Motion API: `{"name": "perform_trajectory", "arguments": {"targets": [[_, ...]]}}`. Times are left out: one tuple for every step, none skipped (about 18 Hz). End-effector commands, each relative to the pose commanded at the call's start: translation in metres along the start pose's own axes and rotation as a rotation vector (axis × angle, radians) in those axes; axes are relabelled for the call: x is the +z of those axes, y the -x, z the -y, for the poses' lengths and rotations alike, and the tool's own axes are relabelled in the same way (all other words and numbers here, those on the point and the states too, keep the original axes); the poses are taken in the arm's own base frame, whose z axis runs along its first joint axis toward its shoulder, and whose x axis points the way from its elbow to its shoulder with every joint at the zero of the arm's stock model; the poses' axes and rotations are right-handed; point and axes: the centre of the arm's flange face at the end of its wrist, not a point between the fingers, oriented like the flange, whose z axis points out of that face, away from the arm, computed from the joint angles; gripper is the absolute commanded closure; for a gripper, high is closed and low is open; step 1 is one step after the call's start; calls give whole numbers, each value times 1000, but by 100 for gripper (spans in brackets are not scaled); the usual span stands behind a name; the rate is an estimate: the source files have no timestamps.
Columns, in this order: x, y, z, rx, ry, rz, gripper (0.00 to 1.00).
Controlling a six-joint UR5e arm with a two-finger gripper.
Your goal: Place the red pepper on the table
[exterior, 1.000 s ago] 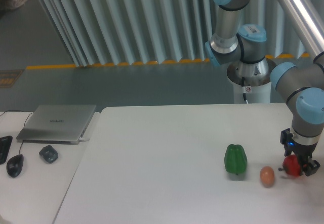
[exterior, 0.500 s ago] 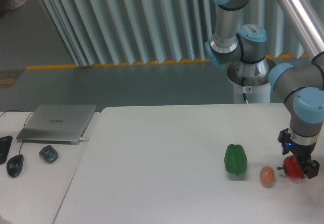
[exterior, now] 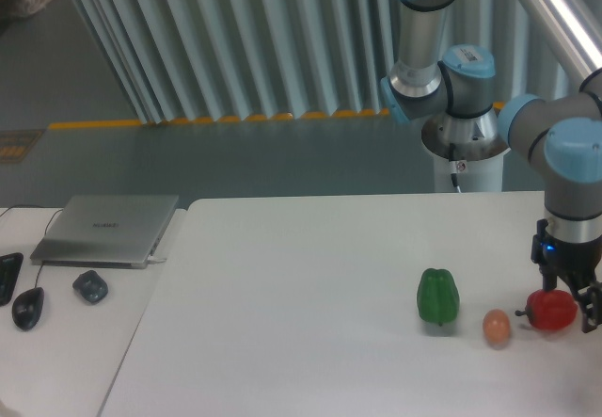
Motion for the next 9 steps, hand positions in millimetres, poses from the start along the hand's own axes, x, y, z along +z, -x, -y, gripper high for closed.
{"name": "perform_trajectory", "arguments": {"targets": [[-2,-2,3,7,2,0,0],[-3,-5,5,11,0,-1,0],[-8,-8,10,18,-6,4,0],[-9,-10,14,25,-5,5,0],[-13,-11,13,25,-5,11,0],[-18,-13,14,28,-8,12,0],[-18,-15,16,39,-8,3,0],[-18,-16,17,50,-5,0,0],[-16,-18,16,53,-3,-6,0]]}}
